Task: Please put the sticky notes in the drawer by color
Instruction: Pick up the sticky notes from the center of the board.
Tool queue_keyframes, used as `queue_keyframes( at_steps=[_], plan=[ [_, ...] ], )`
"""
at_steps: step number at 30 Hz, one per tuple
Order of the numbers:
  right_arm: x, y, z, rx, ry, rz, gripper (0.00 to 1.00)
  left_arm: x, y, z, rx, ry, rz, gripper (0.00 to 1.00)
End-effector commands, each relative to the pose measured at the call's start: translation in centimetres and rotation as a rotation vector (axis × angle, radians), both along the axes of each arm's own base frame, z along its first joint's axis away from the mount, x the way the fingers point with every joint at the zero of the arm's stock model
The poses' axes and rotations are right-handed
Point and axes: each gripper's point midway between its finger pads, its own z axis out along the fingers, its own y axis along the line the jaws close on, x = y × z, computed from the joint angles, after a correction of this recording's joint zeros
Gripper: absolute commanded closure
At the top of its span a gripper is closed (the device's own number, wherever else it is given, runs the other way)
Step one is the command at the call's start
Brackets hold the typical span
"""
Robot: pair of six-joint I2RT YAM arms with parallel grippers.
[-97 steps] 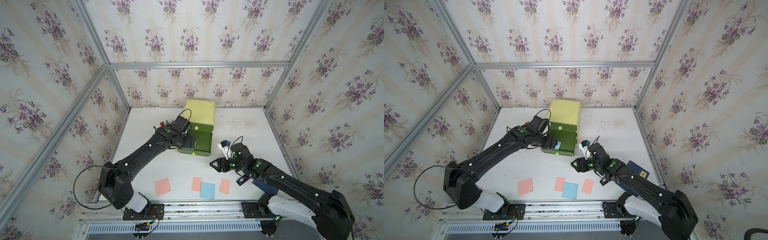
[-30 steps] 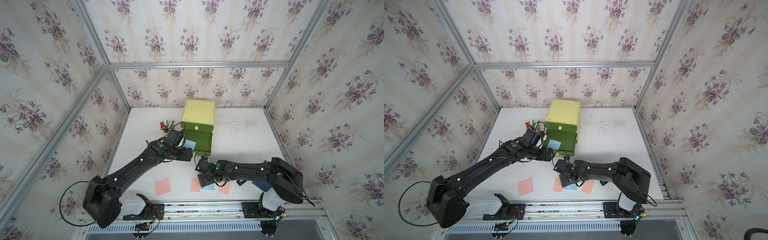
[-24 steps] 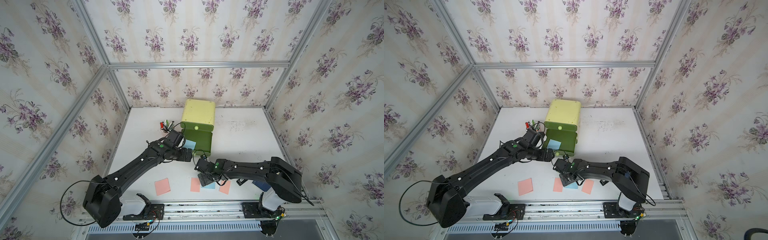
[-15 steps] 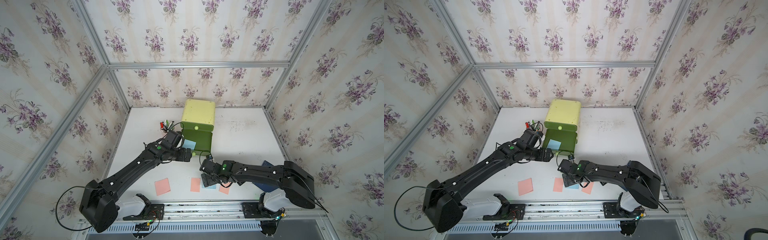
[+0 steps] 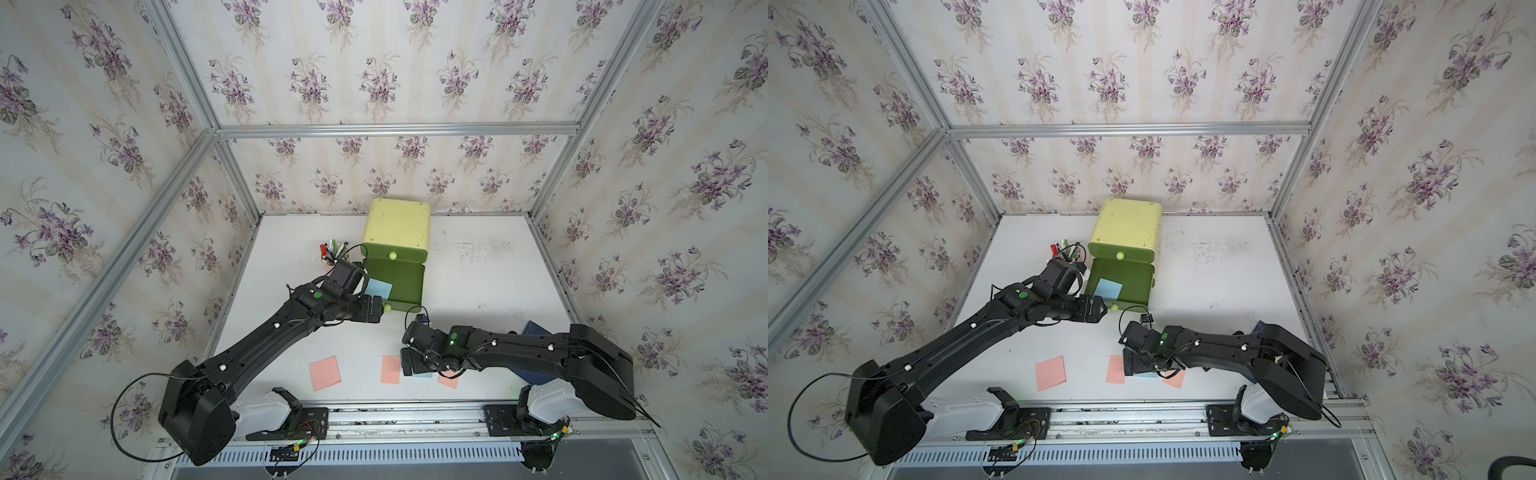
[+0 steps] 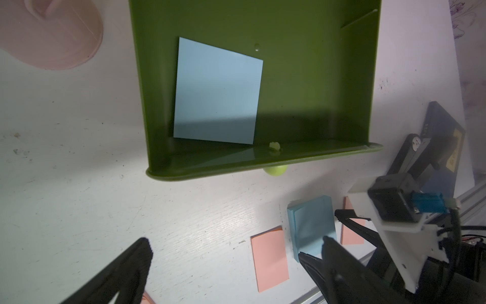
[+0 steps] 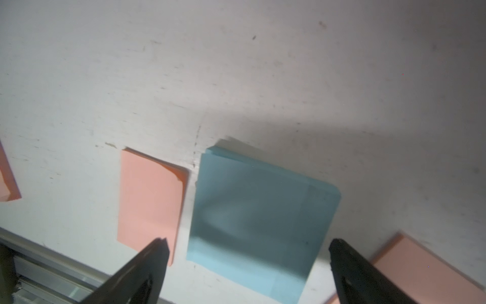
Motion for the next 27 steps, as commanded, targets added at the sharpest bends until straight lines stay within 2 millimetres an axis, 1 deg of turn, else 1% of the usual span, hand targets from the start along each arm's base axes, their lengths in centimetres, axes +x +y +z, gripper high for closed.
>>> queue_keyframes(
  at_steps=[1, 4, 8, 13, 20, 22, 27],
  plan=[
    [0.2, 1.1, -0.1, 0.015, 0.005, 0.005, 0.01, 0.0, 0.3, 0.1, 0.015, -0.012, -0.001, 0.01],
    [0.1, 1.1, -0.9, -0.012, 0.023, 0.013, 0.04, -0.2, 0.4, 0.0, 0.011, -0.01, 0.005, 0.01],
    [0.1, -0.7, -1.6, -0.126, 0.017, 0.002, 0.04, -0.3, 0.5, 0.2, 0.004, -0.015, 0.009, 0.01],
    [-0.1, -1.1, -1.9, -0.16, 0.021, 0.007, 0.05, -0.2, 0.6, 0.1, 0.012, -0.013, 0.01, 0.01],
    [-1.4, -3.0, -4.0, -0.244, 0.066, 0.027, 0.07, -0.2, 0.7, 0.6, 0.023, -0.023, 0.006, 0.01],
    [-1.5, -2.8, -4.2, -0.233, 0.074, 0.031, 0.07, -0.1, 0.8, 0.6, 0.026, -0.024, 0.01, 0.01],
    [-2.7, -3.1, -4.8, -0.254, 0.107, 0.056, 0.09, -0.2, 0.8, 0.6, 0.02, -0.02, 0.011, 0.01]
  ],
)
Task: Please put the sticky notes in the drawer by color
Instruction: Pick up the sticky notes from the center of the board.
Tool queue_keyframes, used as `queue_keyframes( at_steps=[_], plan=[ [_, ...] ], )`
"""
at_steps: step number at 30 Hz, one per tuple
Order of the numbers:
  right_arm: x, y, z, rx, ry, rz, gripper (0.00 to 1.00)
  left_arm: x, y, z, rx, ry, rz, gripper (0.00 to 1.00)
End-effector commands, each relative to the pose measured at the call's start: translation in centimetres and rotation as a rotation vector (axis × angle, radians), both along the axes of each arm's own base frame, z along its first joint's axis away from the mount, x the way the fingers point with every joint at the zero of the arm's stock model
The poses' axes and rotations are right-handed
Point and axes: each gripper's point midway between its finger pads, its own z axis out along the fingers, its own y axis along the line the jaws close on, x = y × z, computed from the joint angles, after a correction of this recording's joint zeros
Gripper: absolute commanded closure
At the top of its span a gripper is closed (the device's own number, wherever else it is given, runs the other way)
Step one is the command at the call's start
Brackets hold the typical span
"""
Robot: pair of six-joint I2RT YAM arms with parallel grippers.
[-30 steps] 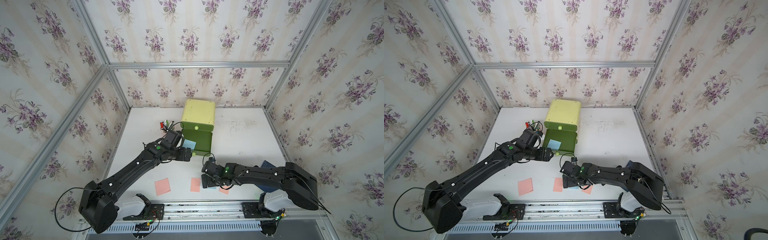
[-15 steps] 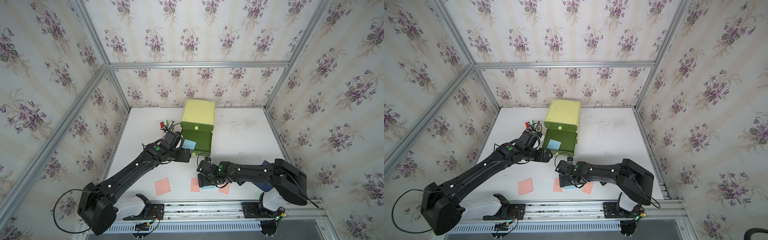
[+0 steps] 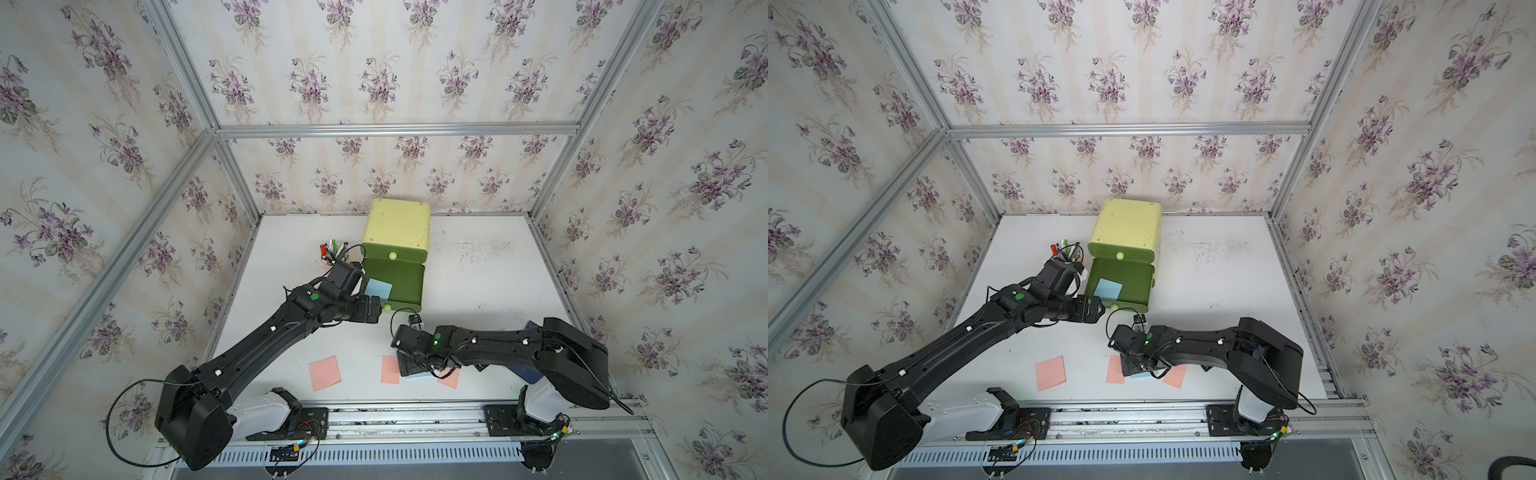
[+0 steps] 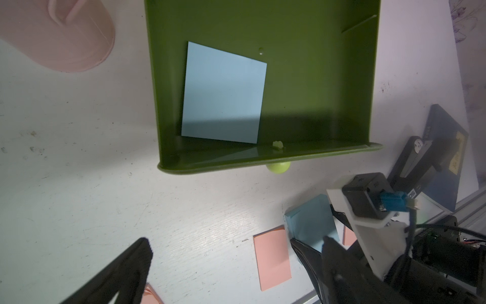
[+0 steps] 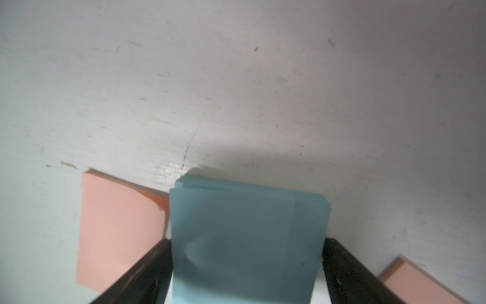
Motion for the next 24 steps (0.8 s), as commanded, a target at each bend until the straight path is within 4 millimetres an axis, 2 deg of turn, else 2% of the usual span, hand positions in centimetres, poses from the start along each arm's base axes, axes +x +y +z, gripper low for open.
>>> queue_keyframes(
  at_steps=[1, 5, 10, 13, 18, 24],
  plan=[
    [-3.1, -2.6, -2.3, -0.1, 0.146, 0.006, 0.09, -0.1, 0.3, 0.1, 0.018, -0.004, -0.002, 0.01],
    [-4.0, -3.6, -3.2, -0.142, 0.179, 0.023, 0.05, 0.0, 0.3, 0.3, 0.021, -0.004, -0.003, 0.01],
    [-4.5, -4.1, -3.4, -0.147, 0.193, 0.034, 0.15, 0.2, 0.1, 0.6, 0.018, -0.006, -0.005, 0.01],
    [-4.1, -3.4, -2.7, -0.117, 0.17, 0.05, 0.21, 0.2, 0.2, 0.7, 0.019, -0.008, -0.003, 0.01],
    [-2.0, -0.9, 0.9, -0.014, 0.083, 0.078, 0.25, 0.3, 0.0, 0.9, 0.011, -0.013, -0.002, 0.01],
    [0.6, 1.3, 6.9, 0.227, 0.028, 0.075, 0.26, 1.4, -0.7, 2.7, -0.126, -0.085, 0.018, 0.01]
  ],
)
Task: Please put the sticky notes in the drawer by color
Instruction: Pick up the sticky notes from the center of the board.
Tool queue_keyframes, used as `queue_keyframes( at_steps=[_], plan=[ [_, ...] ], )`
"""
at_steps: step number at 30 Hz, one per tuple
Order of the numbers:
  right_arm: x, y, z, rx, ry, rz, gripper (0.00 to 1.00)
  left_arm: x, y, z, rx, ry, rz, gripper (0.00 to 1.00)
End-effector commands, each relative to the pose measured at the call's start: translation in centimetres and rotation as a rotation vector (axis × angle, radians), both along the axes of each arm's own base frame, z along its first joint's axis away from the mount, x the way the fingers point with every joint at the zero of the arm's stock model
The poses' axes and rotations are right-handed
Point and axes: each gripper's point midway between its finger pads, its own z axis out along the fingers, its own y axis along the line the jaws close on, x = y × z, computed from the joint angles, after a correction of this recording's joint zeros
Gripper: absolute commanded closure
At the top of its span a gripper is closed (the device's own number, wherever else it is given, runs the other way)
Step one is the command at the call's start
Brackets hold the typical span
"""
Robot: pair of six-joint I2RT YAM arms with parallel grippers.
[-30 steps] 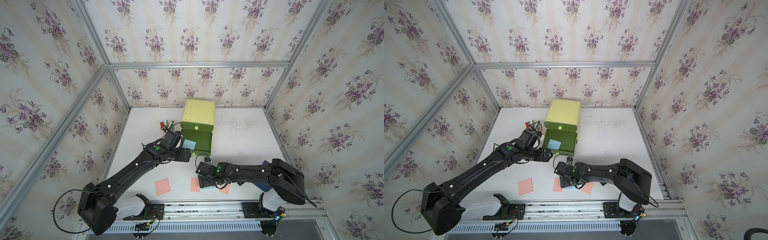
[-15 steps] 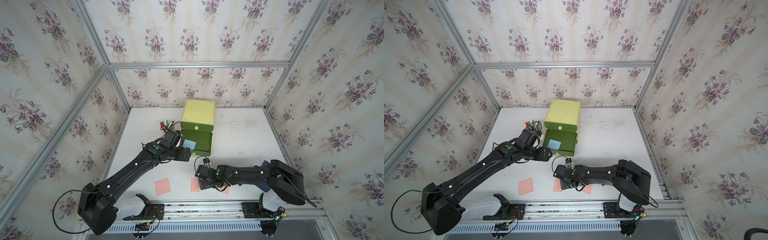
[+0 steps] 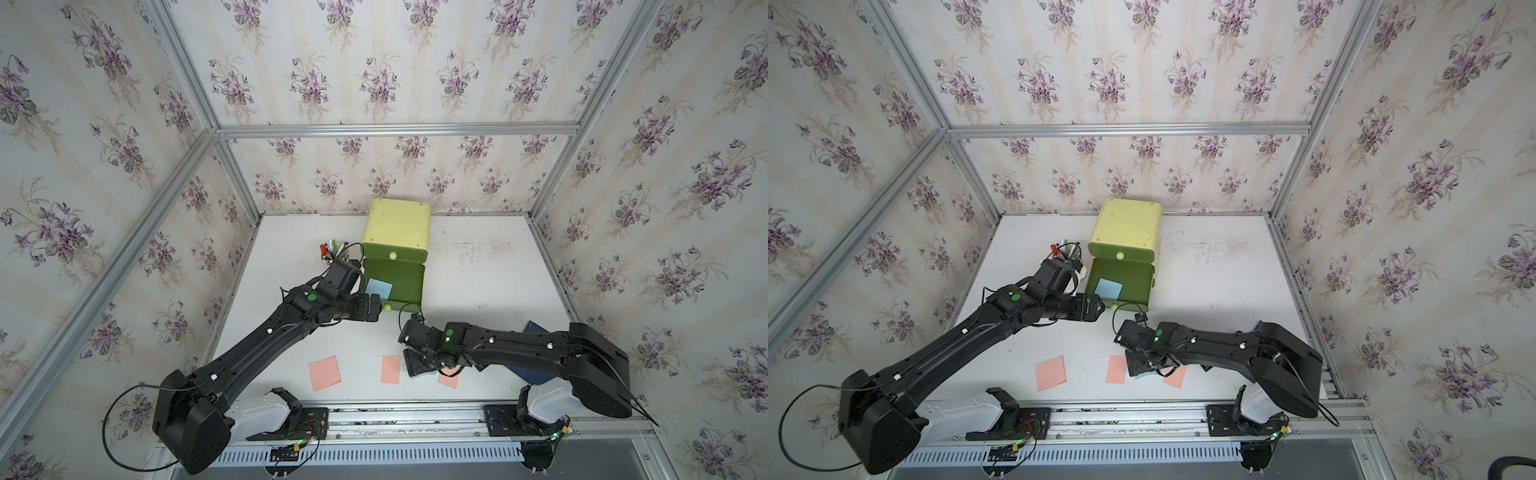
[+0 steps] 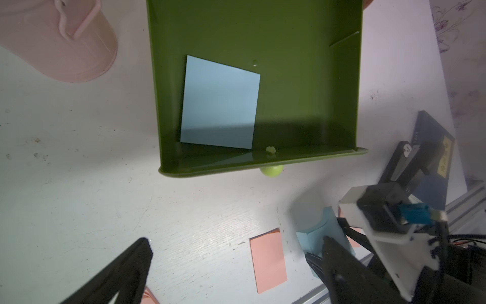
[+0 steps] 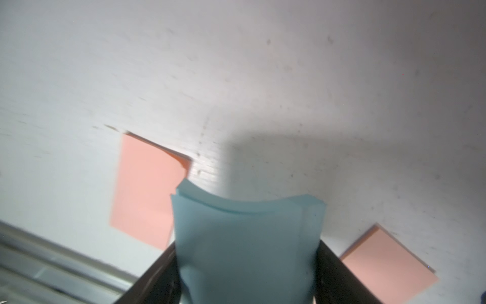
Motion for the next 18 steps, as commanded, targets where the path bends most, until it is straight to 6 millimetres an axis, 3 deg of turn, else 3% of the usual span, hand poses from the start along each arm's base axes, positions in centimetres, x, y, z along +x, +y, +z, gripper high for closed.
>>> queue_keyframes(
  at_steps=[1, 9, 14, 18],
  plan=[
    [0.6, 1.1, 3.2, 0.125, 0.001, 0.029, 0.27, 1.1, -0.9, 1.7, -0.09, -0.052, 0.005, 0.01],
    [4.3, 2.4, 10.6, 0.252, -0.092, 0.028, 0.25, 1.6, -0.5, 2.0, -0.083, -0.051, 0.022, 0.01],
    [8.4, 3.8, 12.7, 0.316, -0.122, 0.008, 0.25, 1.4, -0.1, 1.0, -0.07, -0.033, 0.036, 0.01],
    [11.5, 3.6, 12.7, 0.216, -0.177, -0.066, 0.23, 1.1, 0.4, 0.3, -0.046, -0.026, 0.043, 0.01]
  ],
)
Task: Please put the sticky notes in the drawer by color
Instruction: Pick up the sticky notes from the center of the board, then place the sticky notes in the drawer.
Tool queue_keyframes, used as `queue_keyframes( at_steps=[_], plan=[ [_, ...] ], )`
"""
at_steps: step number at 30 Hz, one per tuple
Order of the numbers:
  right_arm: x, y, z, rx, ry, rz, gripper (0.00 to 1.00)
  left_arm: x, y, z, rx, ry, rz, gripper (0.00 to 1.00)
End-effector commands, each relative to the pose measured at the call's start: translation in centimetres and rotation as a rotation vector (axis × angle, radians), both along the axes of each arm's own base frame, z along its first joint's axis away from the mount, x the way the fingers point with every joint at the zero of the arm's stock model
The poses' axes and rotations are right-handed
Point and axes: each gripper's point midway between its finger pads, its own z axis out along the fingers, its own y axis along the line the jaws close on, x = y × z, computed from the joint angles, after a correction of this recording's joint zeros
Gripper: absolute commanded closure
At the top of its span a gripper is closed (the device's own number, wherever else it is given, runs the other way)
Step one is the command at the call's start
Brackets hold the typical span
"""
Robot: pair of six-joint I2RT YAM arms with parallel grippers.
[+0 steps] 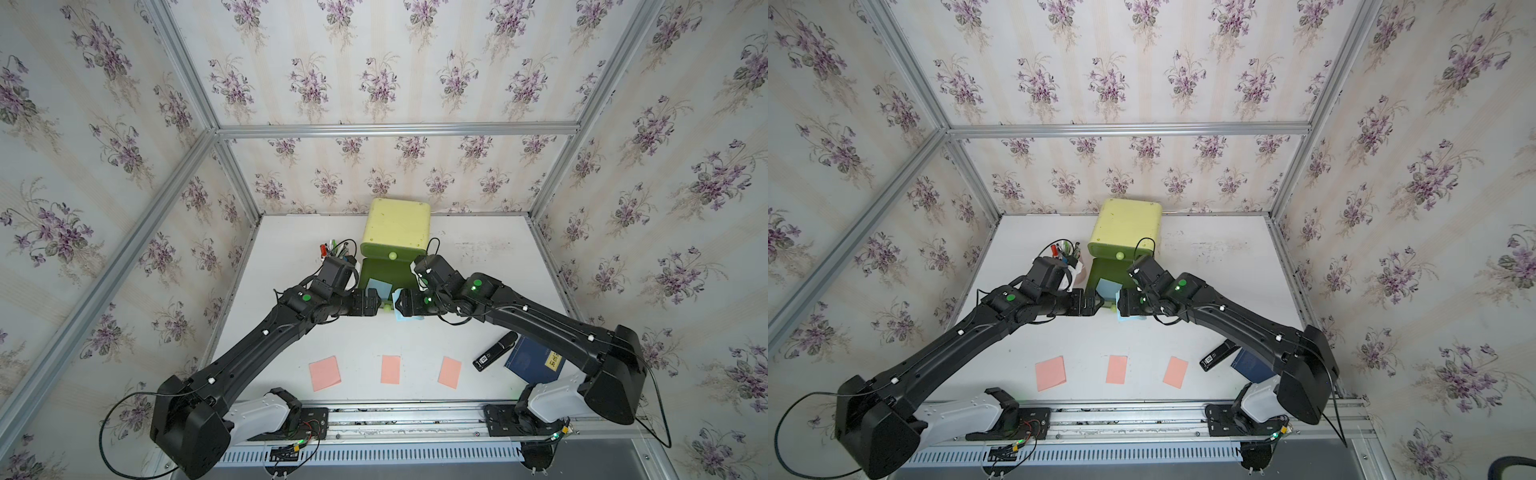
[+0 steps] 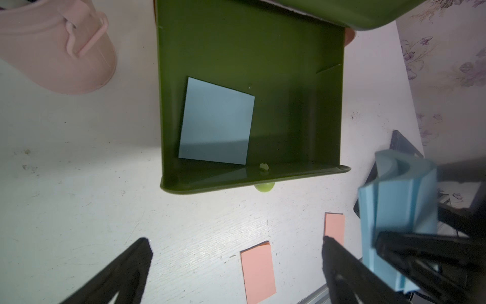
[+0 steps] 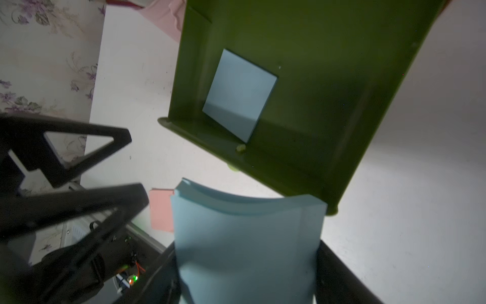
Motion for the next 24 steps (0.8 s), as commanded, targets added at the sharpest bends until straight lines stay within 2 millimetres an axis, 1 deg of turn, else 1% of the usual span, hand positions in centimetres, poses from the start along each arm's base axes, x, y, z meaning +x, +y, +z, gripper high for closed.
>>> queue_keyframes(
  at_steps=[1, 4, 7, 11, 13, 17, 19, 22, 24],
  plan=[
    [2.0, -0.1, 0.2, -0.058, -0.054, -0.037, 0.23, 0.1, 0.3, -0.1, 0.013, -0.012, 0.014, 0.01],
    [3.2, 0.4, -0.2, -0.047, -0.048, -0.06, 0.22, 0.0, 0.4, -0.2, 0.013, -0.011, 0.015, 0.01],
    [4.3, 0.4, -1.4, -0.099, -0.033, -0.081, 0.2, -0.1, 0.4, -0.6, 0.018, 0.0, 0.009, 0.01],
    [5.6, 0.6, -2.3, -0.094, -0.028, -0.111, 0.2, -0.3, 0.2, -1.1, 0.011, 0.009, 0.0, 0.01],
    [6.0, 0.7, -2.5, -0.092, -0.023, -0.118, 0.2, -0.4, 0.1, -1.3, 0.011, 0.012, -0.004, 0.01],
    [6.4, 1.0, -2.0, -0.076, -0.03, -0.125, 0.2, -0.6, -0.2, -1.9, 0.01, 0.015, -0.012, 0.01],
    [6.7, 0.7, -2.0, -0.082, -0.037, -0.134, 0.19, -0.5, -0.4, -2.3, 0.006, 0.022, -0.015, 0.01],
    [7.2, 0.3, -2.6, -0.097, -0.029, -0.15, 0.19, -0.4, -0.9, -2.9, 0.003, 0.033, -0.021, 0.01],
    [7.4, 0.4, -3.1, -0.105, -0.012, -0.144, 0.18, -0.4, -1.1, -3.1, 0.003, 0.035, -0.026, 0.01]
  ],
)
